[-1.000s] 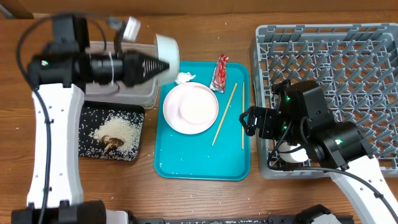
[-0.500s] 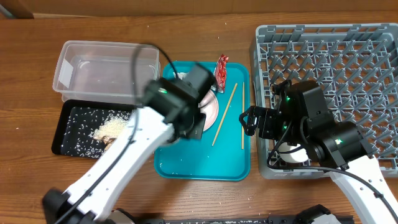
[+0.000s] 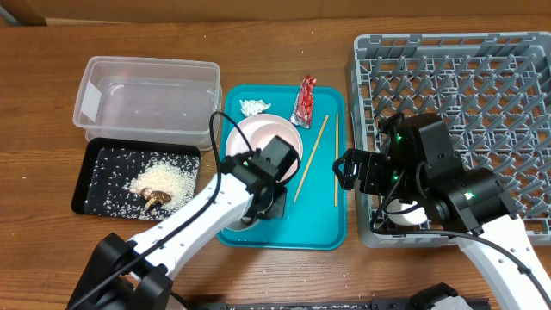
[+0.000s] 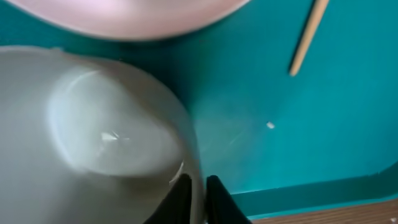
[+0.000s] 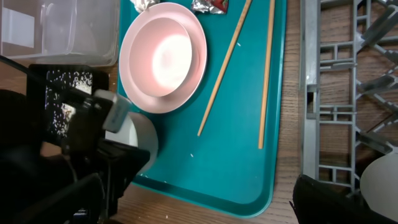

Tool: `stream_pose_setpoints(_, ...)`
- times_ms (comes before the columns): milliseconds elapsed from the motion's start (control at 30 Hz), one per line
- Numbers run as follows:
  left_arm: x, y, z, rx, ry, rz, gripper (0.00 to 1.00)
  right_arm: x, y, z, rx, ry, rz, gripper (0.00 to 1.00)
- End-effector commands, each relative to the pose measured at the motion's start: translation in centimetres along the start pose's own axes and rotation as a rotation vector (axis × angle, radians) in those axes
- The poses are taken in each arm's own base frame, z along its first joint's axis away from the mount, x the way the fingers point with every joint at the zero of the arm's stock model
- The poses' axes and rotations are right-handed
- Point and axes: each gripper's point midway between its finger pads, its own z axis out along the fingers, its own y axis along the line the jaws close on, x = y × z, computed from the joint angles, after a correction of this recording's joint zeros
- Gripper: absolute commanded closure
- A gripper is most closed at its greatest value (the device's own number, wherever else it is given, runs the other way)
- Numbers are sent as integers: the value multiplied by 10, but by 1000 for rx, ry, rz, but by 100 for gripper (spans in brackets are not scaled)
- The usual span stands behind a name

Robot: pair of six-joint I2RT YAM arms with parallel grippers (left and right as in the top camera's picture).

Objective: Sort waste into correct bins and load items into the dishwasher
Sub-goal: 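Carry the empty bowl back and set it on the teal tray, then pick the red wrapper with the left gripper and drop it in the clear bin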

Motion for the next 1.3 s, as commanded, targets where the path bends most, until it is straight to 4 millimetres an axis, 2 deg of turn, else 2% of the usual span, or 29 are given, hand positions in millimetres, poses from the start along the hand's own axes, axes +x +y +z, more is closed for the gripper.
stream_pose_setpoints(0, 7, 0, 7, 4, 28, 3, 79, -5, 2, -4, -4, -19, 4, 0)
stream_pose_setpoints(33, 5, -2, 2, 9, 25, 2, 67, -5, 2, -4, -4, -19, 4, 0)
stream_pose_setpoints(100, -2, -6, -13, 12, 18, 0, 60, -5, 2, -4, -3, -18, 4, 0)
stream_pose_setpoints(133, -8, -8, -25, 12, 10, 1, 56, -5, 2, -4, -4, -19, 3, 0)
stream_pose_setpoints(200, -23, -11, -50, 8, -27, 6, 41, -5, 2, -4, -3, -18, 4, 0)
stream_pose_setpoints(267, -43, -12, -79, 0, -96, 29, 32, -5, 0, -4, 5, -18, 13, 0)
stream_pose_setpoints(300, -54, -12, -93, -4, -137, 32, 28, -5, -8, -4, 48, -28, 79, 0)
stream_pose_setpoints(400, -85, -13, -123, 19, -253, 46, 19, -9, -47, -11, 220, -89, 287, 0)
stream_pose_setpoints(500, -121, -13, -141, 60, -387, 57, 20, -16, -73, -19, 280, -117, 361, 0)
stream_pose_setpoints(567, -144, -12, -143, 78, -454, 61, 23, -21, -90, -25, 305, -135, 405, 0)
stream_pose_setpoints(633, -166, -18, -139, 126, -499, 89, 25, -25, -93, -27, 273, -125, 382, 0)
stream_pose_setpoints(733, -196, -34, -120, 216, -523, 124, 28, -28, -86, -26, 190, -100, 328, 0)
stream_pose_setpoints(800, -216, -44, -98, 248, -522, 149, 31, -29, -83, -26, 174, -99, 306, 0)
stream_pose_setpoints(900, -245, -64, -49, 249, -486, 217, 36, -30, -83, -26, 173, -99, 299, 0)
stream_pose_setpoints(1033, -262, -74, -14, 231, -448, 236, 37, -30, -83, -26, 173, -99, 299, 0)
stream_pose_setpoints(1167, -270, -72, 20, 199, -422, 227, 40, -29, -83, -26, 175, -96, 300, 0)
stream_pose_setpoints(1233, -269, -71, 36, 194, -400, 226, 48, -29, -83, -26, 175, -96, 300, 0)
stream_pose_setpoints(1267, -267, -70, 42, 191, -390, 225, 57, -29, -83, -26, 175, -96, 300, 0)
